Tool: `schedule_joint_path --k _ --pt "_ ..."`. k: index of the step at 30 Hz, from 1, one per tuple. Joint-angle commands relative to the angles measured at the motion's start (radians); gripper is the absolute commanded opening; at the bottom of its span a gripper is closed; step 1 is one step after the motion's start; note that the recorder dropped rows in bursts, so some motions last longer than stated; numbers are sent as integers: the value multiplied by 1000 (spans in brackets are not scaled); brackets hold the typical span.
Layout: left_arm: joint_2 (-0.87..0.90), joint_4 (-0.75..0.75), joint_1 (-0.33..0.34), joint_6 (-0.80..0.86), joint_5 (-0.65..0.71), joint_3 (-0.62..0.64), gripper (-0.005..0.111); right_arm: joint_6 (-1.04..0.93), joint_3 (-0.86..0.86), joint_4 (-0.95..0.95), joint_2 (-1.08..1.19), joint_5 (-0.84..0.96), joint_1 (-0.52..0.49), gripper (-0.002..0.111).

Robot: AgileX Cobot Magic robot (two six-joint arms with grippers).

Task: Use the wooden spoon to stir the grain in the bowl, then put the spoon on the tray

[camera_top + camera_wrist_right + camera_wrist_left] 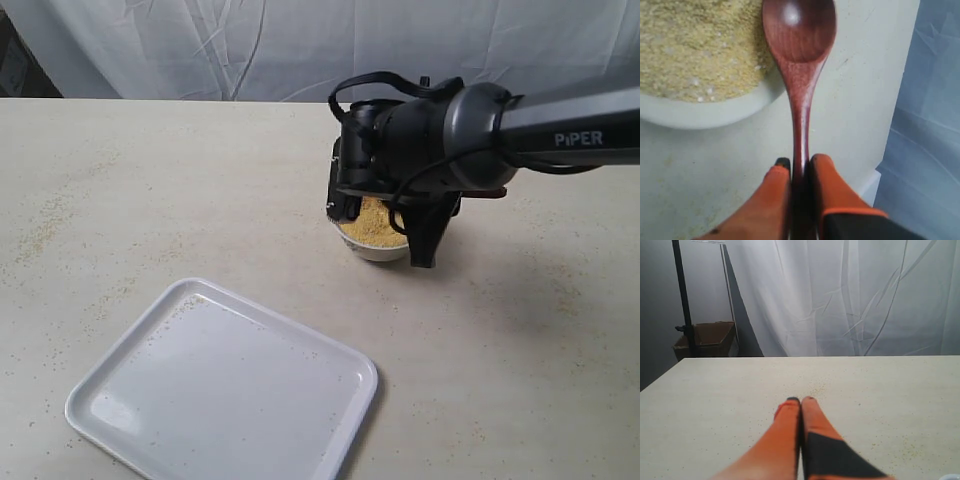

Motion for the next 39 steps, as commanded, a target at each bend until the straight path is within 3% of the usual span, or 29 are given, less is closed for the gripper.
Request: schedule_joint_path --k 1,11,21,39 --pt "-5 -2 -5 -4 1 5 0 1 -3 -8 25 -7 -4 0" --pt "-5 -2 -5 -3 1 5 0 -30 -3 31 35 -1 -1 0" --pt "-5 -2 -5 -3 1 5 0 -49 -3 33 35 16 67 0" --pt "-5 -2 -5 -3 1 5 0 -105 -3 20 -38 111 67 0"
